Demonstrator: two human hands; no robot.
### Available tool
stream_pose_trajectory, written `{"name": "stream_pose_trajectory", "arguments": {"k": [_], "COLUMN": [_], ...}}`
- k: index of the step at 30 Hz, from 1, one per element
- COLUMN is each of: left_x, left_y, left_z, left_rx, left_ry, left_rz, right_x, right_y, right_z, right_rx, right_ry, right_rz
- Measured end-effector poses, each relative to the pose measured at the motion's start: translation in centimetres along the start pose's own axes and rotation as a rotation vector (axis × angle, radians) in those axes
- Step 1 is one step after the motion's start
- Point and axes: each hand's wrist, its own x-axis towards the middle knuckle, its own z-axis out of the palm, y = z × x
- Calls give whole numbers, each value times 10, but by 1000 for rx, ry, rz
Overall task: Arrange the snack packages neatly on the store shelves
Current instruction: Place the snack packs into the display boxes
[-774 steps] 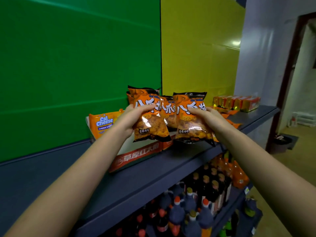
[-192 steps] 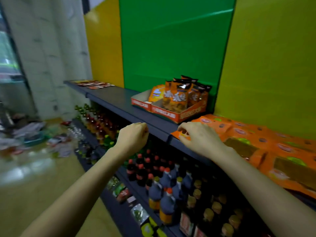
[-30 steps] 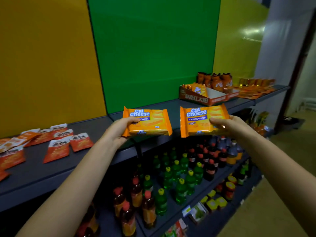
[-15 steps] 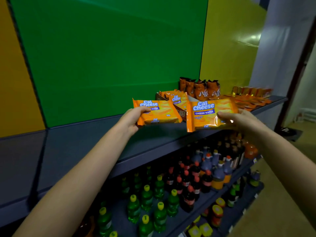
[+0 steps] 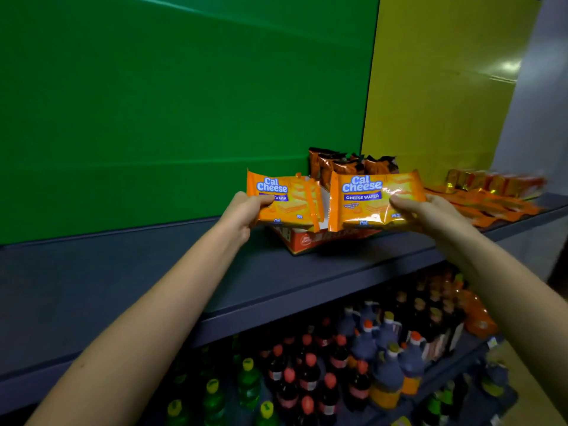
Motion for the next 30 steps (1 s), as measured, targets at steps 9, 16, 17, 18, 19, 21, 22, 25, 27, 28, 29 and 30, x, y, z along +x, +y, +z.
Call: {"name": "stream_pose_trajectory", "arguments": {"k": [9,16,17,18,19,21,22,25,27,28,29,30], "left_x": [46,77,79,83,87,93,96,100,105,107,109,111], "left_y": [-8,-18,-16,-16,-16,-14,-13,-8,-7,-7,-6,-5], "left_z": [73,87,87,87,85,84,82,77,73,71,69,66], "left_rx": [25,292,340,377,394,385,366,287,365,452,556,657], "left_ry": [159,335,330,314,290,244,219,126,95,106,126,145], "left_rz": [30,41,39,39,34,9,-17,-143,-155,-128,-93,-55], "right_x": [89,125,128,131,132,136,138,142,146,148,149,151], "right_y": [6,30,32,34,35,38,39,38,37,37,36,36], "right_z": [-14,15,20,24,28,36,40,46,48,48,49,50], "right_rx": [-42,-218,-220,-227,-242,-288,-318,-402,-497,-558,-614,-653], "right_ry": [-204,-303,-332,-353,-367,-384,-395,-444,-468,-476,-475,-466], "right_rz": [-120,-224,-222,-224,-228,-235,-233,-236,-249,-267,-286,-306]}}
